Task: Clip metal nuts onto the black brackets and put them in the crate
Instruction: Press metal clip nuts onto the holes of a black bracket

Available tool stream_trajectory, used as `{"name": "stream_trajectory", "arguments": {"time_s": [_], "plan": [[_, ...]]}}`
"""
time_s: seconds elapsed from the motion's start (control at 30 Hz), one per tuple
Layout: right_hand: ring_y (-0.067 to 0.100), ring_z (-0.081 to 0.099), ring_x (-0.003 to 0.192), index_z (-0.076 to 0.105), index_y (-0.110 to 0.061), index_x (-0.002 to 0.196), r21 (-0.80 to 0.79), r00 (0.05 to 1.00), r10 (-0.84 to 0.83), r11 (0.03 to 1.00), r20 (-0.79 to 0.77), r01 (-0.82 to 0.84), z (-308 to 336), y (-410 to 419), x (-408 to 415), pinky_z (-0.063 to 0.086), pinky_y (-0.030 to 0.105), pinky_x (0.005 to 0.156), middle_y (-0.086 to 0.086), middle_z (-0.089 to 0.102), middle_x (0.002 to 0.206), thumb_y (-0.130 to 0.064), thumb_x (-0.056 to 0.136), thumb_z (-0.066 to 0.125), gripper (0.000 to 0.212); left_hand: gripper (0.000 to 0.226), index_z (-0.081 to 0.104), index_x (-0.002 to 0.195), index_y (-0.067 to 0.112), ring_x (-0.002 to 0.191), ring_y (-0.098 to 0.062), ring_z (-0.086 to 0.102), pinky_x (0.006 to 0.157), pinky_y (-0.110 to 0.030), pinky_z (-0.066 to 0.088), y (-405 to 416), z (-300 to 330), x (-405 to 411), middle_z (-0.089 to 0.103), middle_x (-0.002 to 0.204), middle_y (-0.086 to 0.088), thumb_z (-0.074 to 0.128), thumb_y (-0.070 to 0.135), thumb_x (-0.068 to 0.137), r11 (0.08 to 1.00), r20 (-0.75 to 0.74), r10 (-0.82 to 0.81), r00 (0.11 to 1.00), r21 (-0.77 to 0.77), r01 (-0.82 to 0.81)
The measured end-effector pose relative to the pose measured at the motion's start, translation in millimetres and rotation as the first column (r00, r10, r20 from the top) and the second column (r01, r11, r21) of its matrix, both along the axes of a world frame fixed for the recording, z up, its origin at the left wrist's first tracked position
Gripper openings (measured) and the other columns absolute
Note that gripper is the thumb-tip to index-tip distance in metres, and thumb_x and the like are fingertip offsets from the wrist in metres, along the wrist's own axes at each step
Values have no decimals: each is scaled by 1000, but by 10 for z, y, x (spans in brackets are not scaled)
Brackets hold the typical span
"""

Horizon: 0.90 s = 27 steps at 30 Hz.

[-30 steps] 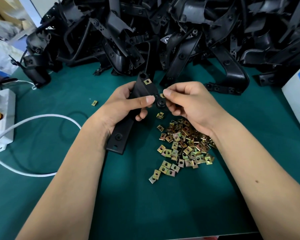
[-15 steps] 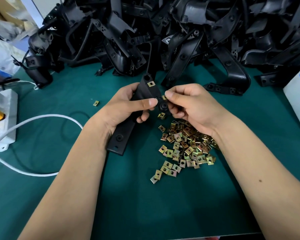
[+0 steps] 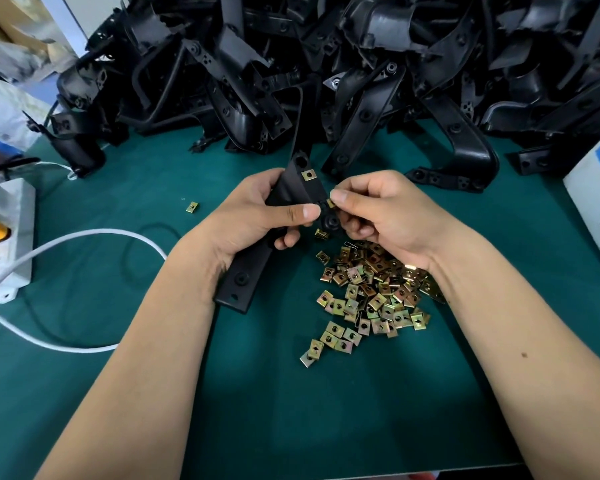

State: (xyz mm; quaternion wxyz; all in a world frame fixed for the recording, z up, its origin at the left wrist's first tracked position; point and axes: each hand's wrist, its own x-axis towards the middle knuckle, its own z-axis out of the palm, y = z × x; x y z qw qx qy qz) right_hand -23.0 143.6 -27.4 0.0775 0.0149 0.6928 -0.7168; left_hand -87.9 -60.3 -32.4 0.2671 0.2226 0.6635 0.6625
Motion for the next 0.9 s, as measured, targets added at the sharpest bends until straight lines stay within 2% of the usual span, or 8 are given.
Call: {"name": "stream_trajectory", "arguments": {"time_s": [0.17, 0.33, 0.53, 0.6, 0.67, 0.73, 0.8, 0.9], "plan": [[8, 42, 56, 63, -1, 88, -17, 999, -34, 999, -6, 34, 5, -17, 14, 29, 17, 48, 6, 50, 70, -4, 103, 56, 17, 28, 63, 102, 11, 49, -15, 53, 43, -21, 42, 21, -4, 0, 67, 77, -3, 81, 17, 82, 1000, -8, 17, 1000, -13, -17], [8, 38, 52, 64, 3, 88, 9, 999, -40, 999, -18, 40, 0, -14, 17, 28, 18, 47, 3, 46, 63, -6, 99, 64, 14, 40, 61, 109, 6, 51, -16, 55, 44, -21, 44, 50, -1, 22, 68, 82, -7, 81, 19, 77, 999, -6, 23, 1000, -23, -23], [9, 33, 49, 69, -13, 73, 34, 991, -119, 992, -58, 121, -38, -39, -3, 24, 19, 46, -3, 46, 56, -14, 97, 71, 24, 44, 61, 108, 7, 50, -15, 57, 44, -22, 45, 97, -16, 50, 69, 78, -3, 83, 25, 74, 992, -59, 116, 991, -36, -119], [9, 31, 49, 70, -13, 74, 47, 982, -165, 984, -90, 169, -74, -65, -17, 24, 22, 47, -3, 43, 55, -17, 98, 70, 24, 45, 61, 109, 5, 50, -15, 57, 44, -23, 46, 125, -31, 77, 68, 77, -2, 84, 24, 76, 984, -77, 171, 982, -34, -174], [8, 32, 49, 69, -8, 76, 108, 962, -224, 964, -154, 242, -101, -77, -33, 28, 23, 51, -5, 43, 55, -25, 99, 69, 29, 41, 59, 112, 1, 49, -14, 56, 44, -23, 45, 175, -43, 99, 69, 77, 0, 83, 16, 84, 968, -99, 242, 965, -44, -248], [3, 44, 52, 74, -13, 78, 205, 940, -244, 933, -239, 295, -101, -82, -47, 36, 21, 57, -13, 52, 56, -36, 97, 70, 30, 31, 57, 111, 1, 50, -14, 55, 44, -23, 44, 222, -41, 110, 69, 77, 1, 78, 12, 91, 943, -109, 322, 941, -54, -329], [4, 60, 67, 78, -22, 86, 314, 923, -221, 894, -316, 321, -95, -103, -51, 48, 23, 65, -9, 68, 70, -43, 89, 77, 21, 18, 56, 105, 5, 51, -15, 54, 44, -24, 43, 260, -20, 125, 67, 75, 0, 70, 15, 98, 927, -78, 369, 926, -35, -373], [4, 60, 77, 76, -28, 89, 429, 901, -230, 818, -368, 384, -91, -141, -39, 50, 27, 72, -5, 69, 84, -39, 80, 85, 17, 19, 54, 97, 9, 48, -17, 53, 42, -26, 42, 306, 24, 181, 63, 69, -1, 58, 25, 106, 903, -1, 428, 904, 27, -428]]}}
